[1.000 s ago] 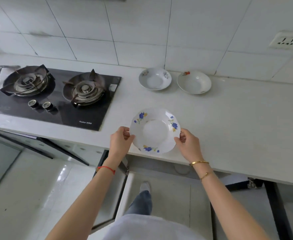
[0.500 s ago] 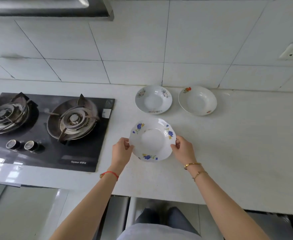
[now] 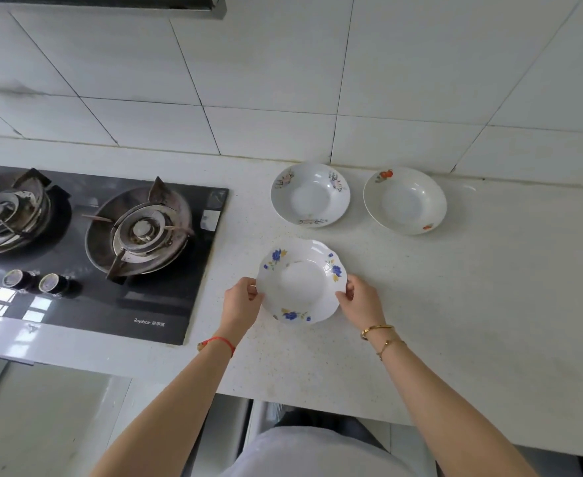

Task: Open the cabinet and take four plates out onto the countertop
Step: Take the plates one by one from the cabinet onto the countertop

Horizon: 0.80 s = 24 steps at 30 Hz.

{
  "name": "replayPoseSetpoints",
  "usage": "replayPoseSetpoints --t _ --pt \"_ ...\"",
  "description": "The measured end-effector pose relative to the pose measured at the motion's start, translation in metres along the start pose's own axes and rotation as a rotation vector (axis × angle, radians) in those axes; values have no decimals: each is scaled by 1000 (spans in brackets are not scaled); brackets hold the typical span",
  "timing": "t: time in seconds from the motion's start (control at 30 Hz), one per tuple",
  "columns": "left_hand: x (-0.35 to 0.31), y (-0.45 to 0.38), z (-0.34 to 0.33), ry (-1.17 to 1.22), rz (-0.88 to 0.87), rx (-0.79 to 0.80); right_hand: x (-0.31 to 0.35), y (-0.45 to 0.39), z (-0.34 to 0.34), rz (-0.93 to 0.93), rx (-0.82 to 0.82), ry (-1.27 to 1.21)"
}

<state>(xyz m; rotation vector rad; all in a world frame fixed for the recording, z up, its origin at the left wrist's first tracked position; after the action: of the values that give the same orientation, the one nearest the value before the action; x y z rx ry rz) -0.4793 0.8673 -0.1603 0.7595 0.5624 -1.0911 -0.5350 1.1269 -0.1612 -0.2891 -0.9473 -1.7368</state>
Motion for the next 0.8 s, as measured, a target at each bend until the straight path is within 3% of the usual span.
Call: replayPoseSetpoints --t 0.27,0.53,0.8 --pt "-4 9 6 -132 -81 58 -6 4 1 13 30 29" --pt "-44 55 41 -400 -372 -96 3 43 65 234 -166 206" --pt "-79 144 53 -420 -578 -266 -14 119 119 439 -299 216"
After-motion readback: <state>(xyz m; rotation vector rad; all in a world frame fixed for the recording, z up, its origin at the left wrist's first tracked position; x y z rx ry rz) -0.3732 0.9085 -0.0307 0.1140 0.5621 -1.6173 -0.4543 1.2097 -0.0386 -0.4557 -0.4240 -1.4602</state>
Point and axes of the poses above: each hand's wrist, its own y-axis away from the middle knuckle, its own z-axis out of the back of the hand, x = y × z, the point moved 6 cm from there along -y, towards the middle knuckle, and after that the axes turned 14 degrees about -z, right-handed, at the moved point
